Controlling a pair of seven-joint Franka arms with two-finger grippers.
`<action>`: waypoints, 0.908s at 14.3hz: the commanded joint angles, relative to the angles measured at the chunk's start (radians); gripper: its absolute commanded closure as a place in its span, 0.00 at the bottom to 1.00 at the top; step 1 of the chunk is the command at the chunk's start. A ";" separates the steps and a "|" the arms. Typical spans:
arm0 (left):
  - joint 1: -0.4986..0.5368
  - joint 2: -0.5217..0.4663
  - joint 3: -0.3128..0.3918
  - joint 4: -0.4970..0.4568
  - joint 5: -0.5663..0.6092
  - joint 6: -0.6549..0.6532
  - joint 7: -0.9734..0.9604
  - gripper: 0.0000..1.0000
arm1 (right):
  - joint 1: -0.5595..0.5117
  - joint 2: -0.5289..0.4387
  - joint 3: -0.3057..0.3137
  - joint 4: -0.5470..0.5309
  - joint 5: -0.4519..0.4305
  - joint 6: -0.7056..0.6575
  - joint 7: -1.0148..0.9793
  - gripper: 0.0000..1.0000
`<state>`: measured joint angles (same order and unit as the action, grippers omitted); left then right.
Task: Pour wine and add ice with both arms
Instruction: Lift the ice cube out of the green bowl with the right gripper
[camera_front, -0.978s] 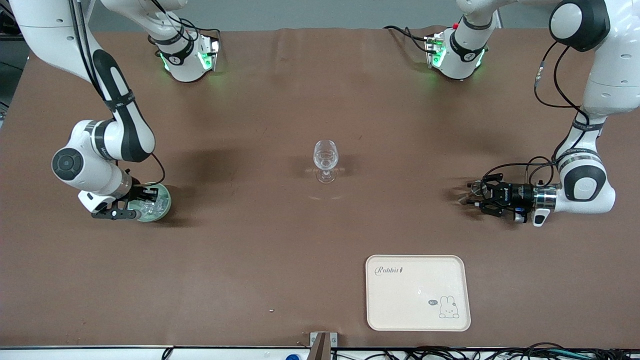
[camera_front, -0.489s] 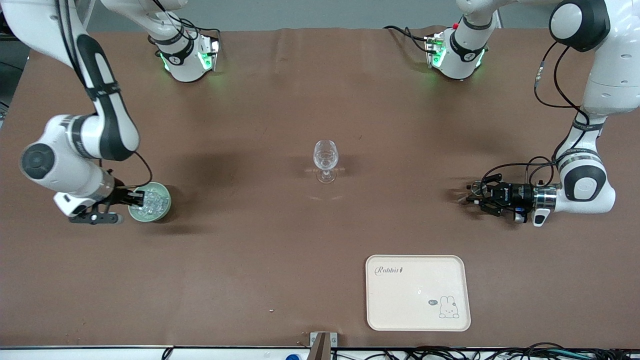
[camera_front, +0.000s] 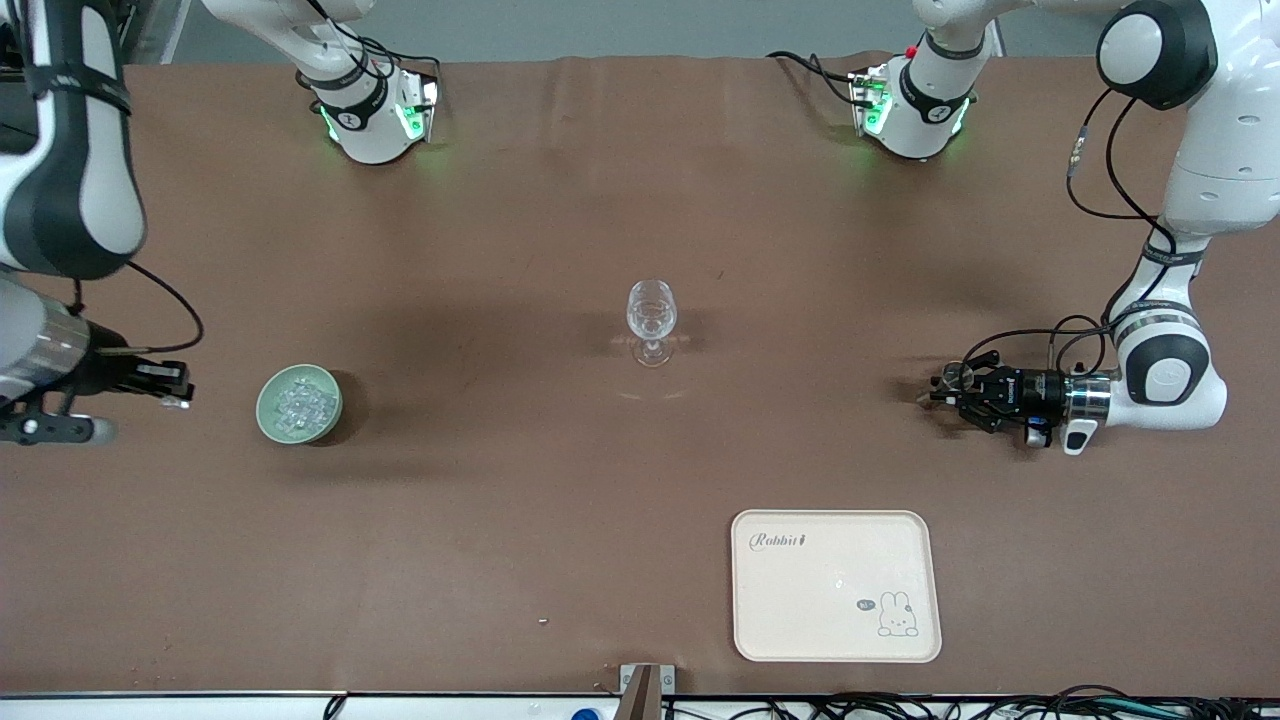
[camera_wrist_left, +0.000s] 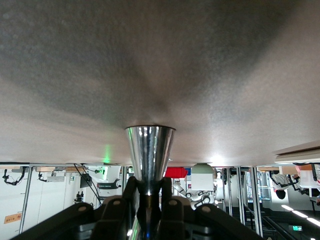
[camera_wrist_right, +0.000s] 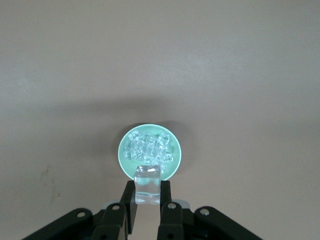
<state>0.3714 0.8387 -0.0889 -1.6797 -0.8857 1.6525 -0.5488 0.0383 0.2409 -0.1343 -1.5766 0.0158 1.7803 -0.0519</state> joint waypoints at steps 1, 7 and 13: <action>0.003 0.003 -0.003 0.015 -0.015 -0.016 -0.005 0.99 | -0.006 -0.063 0.007 0.042 -0.007 -0.096 0.001 0.93; -0.011 -0.033 -0.055 0.051 -0.016 -0.053 -0.091 0.99 | 0.002 -0.201 0.013 0.035 -0.034 -0.215 0.003 0.95; -0.012 -0.119 -0.159 0.046 -0.032 -0.004 -0.271 0.99 | 0.005 -0.233 0.013 0.020 -0.039 -0.228 0.003 0.95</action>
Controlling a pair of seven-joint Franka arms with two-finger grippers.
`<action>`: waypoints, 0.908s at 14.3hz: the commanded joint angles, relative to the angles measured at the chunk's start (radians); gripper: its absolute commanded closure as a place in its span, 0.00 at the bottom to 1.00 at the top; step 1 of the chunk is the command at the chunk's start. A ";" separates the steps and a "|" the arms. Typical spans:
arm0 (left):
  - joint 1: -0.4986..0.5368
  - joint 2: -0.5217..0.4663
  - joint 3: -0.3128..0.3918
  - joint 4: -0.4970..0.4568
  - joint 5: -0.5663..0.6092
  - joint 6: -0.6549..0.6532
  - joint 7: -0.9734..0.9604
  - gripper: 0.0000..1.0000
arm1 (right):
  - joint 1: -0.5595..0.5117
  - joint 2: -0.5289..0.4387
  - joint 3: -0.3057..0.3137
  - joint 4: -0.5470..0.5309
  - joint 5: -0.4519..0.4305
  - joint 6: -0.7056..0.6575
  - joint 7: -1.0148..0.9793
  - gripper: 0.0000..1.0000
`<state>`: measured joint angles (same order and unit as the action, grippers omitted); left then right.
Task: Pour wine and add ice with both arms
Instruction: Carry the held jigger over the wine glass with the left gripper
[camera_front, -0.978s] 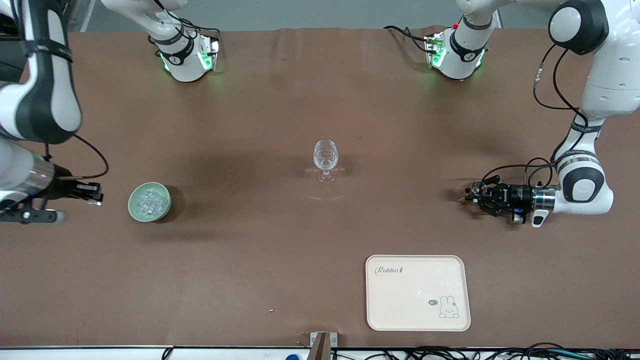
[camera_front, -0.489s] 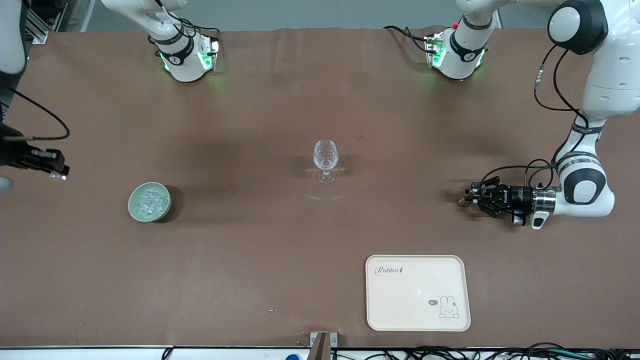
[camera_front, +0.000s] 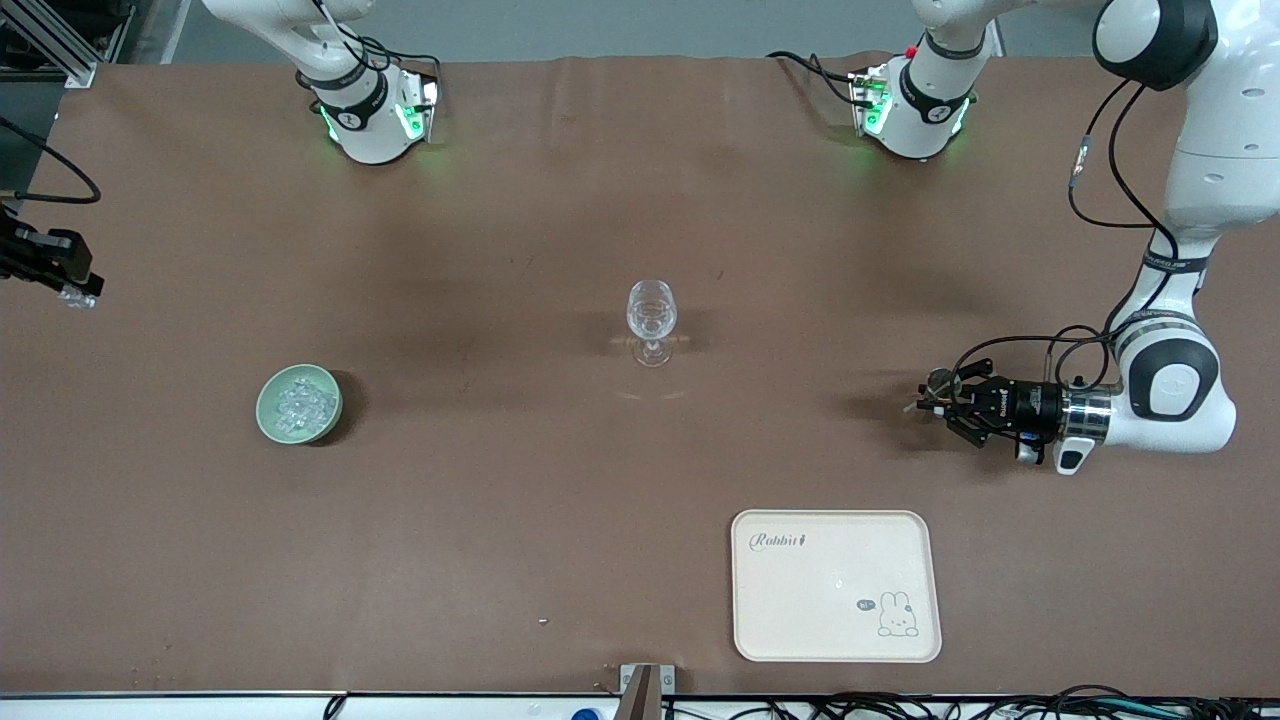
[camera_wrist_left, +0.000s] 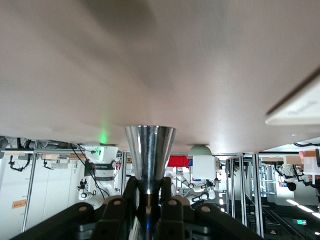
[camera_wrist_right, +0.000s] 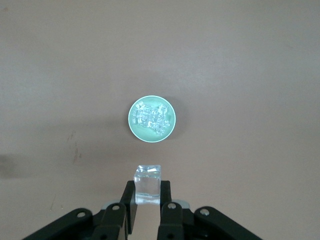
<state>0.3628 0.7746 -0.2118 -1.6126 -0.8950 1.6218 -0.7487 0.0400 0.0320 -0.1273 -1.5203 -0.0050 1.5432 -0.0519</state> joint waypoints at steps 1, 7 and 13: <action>-0.002 -0.070 -0.064 -0.023 -0.022 0.048 -0.110 0.99 | 0.003 -0.024 0.006 -0.037 -0.018 0.011 0.003 0.95; -0.001 -0.092 -0.204 -0.038 -0.027 0.170 -0.198 0.99 | 0.003 -0.024 0.008 -0.037 -0.024 0.009 0.003 0.95; 0.001 -0.118 -0.333 -0.131 -0.050 0.303 -0.199 0.99 | 0.003 -0.026 0.008 -0.037 -0.024 0.008 0.003 0.95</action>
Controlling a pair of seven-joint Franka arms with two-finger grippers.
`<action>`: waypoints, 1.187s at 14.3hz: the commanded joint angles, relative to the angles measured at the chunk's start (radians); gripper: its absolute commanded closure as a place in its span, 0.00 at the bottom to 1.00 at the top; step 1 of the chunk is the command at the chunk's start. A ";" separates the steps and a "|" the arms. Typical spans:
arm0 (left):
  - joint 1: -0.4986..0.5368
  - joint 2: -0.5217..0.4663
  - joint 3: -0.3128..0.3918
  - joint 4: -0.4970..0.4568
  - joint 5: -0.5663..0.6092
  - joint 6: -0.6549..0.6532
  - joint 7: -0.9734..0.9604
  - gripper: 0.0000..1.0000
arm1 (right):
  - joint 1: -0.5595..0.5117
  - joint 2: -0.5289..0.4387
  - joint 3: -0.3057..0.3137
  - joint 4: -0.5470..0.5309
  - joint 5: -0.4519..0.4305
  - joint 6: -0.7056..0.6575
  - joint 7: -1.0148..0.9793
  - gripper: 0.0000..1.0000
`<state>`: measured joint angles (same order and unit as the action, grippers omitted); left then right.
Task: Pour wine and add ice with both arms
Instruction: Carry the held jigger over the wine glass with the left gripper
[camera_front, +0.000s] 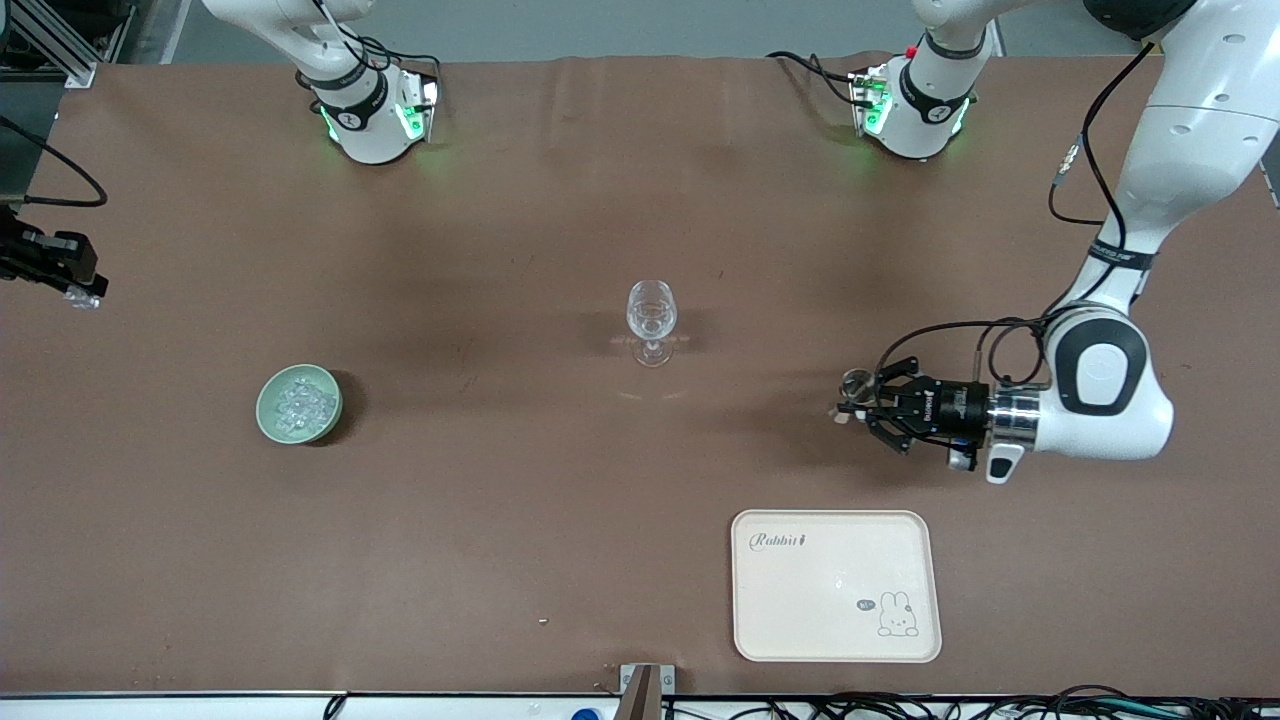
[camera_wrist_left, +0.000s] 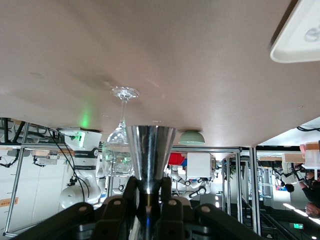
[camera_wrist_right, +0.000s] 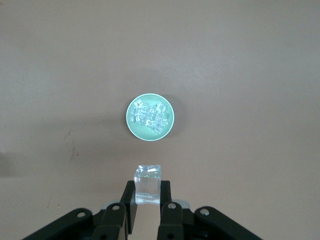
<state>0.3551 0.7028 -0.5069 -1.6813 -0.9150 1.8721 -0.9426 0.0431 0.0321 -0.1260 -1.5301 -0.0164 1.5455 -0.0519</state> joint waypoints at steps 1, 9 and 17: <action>0.012 -0.052 -0.056 -0.078 -0.030 0.067 -0.005 0.99 | 0.000 -0.026 0.006 -0.027 -0.013 0.005 0.003 0.95; 0.012 -0.181 -0.169 -0.296 -0.122 0.209 -0.005 0.99 | 0.000 -0.024 0.006 -0.027 -0.013 0.007 0.003 0.96; 0.012 -0.290 -0.320 -0.478 -0.209 0.378 -0.114 1.00 | 0.000 -0.024 0.006 -0.027 -0.013 0.007 0.004 0.96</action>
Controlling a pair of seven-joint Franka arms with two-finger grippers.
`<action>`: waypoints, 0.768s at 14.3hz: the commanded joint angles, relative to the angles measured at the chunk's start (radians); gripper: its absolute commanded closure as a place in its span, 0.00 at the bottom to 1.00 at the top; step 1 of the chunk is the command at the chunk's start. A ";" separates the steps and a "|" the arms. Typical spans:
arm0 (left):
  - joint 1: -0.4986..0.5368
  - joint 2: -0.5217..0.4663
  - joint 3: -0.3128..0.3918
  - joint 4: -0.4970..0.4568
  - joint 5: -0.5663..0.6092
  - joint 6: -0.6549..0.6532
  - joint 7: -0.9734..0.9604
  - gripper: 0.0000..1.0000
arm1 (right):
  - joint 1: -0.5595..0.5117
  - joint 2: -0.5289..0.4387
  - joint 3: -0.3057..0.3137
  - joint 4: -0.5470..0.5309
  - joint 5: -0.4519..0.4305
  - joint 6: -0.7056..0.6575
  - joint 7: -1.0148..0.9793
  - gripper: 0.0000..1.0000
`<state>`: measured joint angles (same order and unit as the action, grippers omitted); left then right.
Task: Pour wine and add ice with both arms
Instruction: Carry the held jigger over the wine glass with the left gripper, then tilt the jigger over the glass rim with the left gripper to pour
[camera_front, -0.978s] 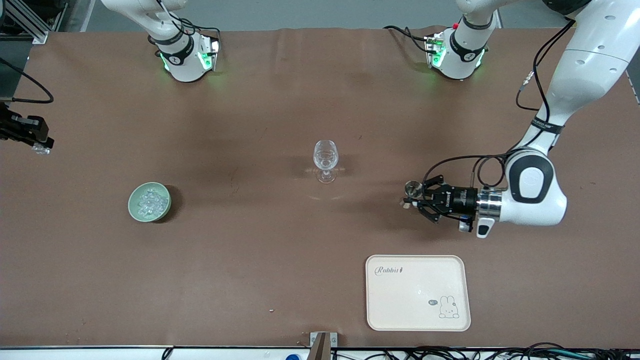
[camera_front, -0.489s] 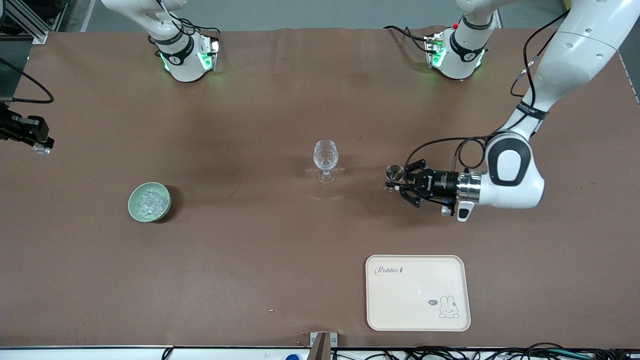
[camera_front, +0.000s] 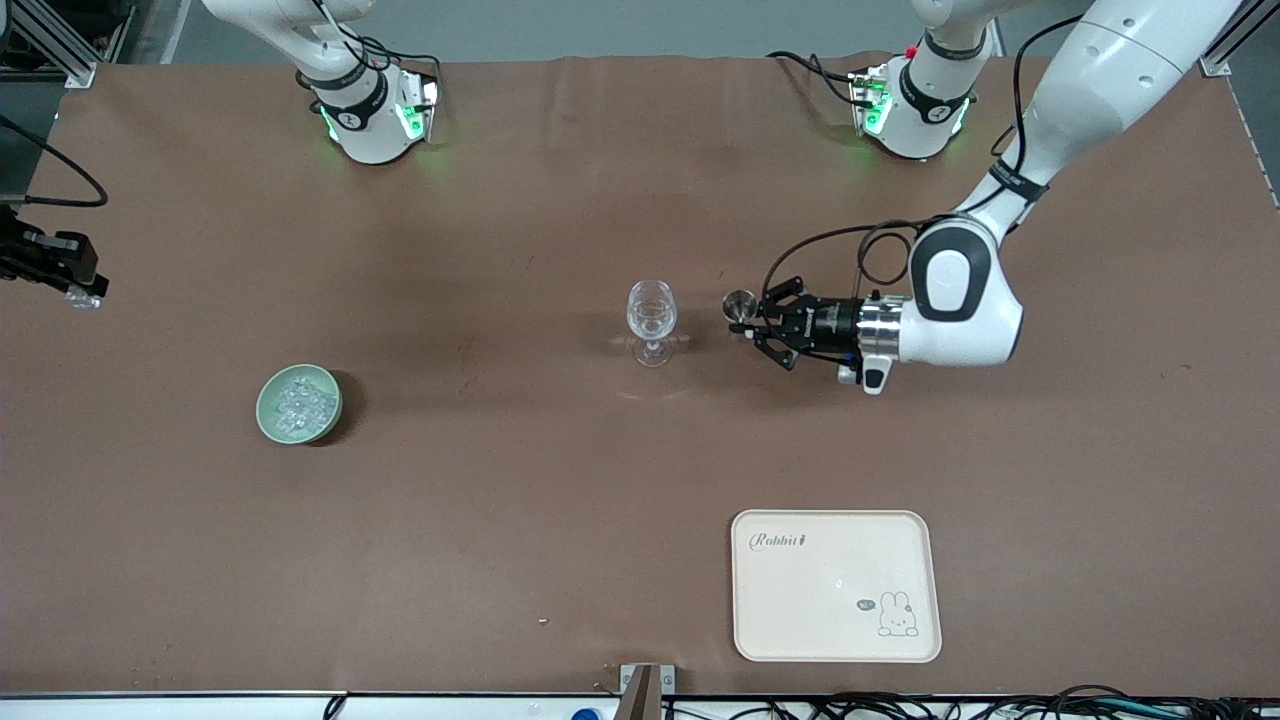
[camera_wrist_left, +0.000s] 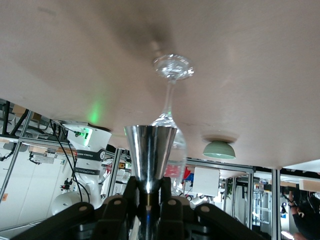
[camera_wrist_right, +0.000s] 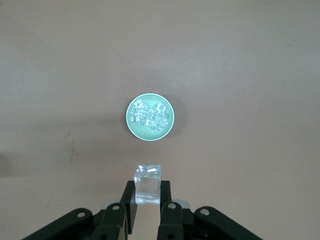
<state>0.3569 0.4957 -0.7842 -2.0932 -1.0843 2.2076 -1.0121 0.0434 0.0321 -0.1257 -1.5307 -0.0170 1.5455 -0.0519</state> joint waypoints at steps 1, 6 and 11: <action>0.010 -0.086 -0.070 -0.080 -0.048 0.073 -0.074 1.00 | 0.000 -0.024 0.006 -0.026 -0.012 0.007 0.004 0.96; 0.011 -0.086 -0.153 -0.087 -0.080 0.142 -0.233 1.00 | 0.000 -0.024 0.006 -0.026 -0.012 0.007 0.004 0.97; 0.007 -0.085 -0.202 -0.087 -0.091 0.178 -0.385 1.00 | 0.000 -0.024 0.006 -0.026 -0.012 0.005 0.004 0.97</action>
<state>0.3561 0.4422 -0.9660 -2.1621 -1.1459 2.3691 -1.3486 0.0434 0.0321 -0.1256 -1.5309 -0.0171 1.5455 -0.0519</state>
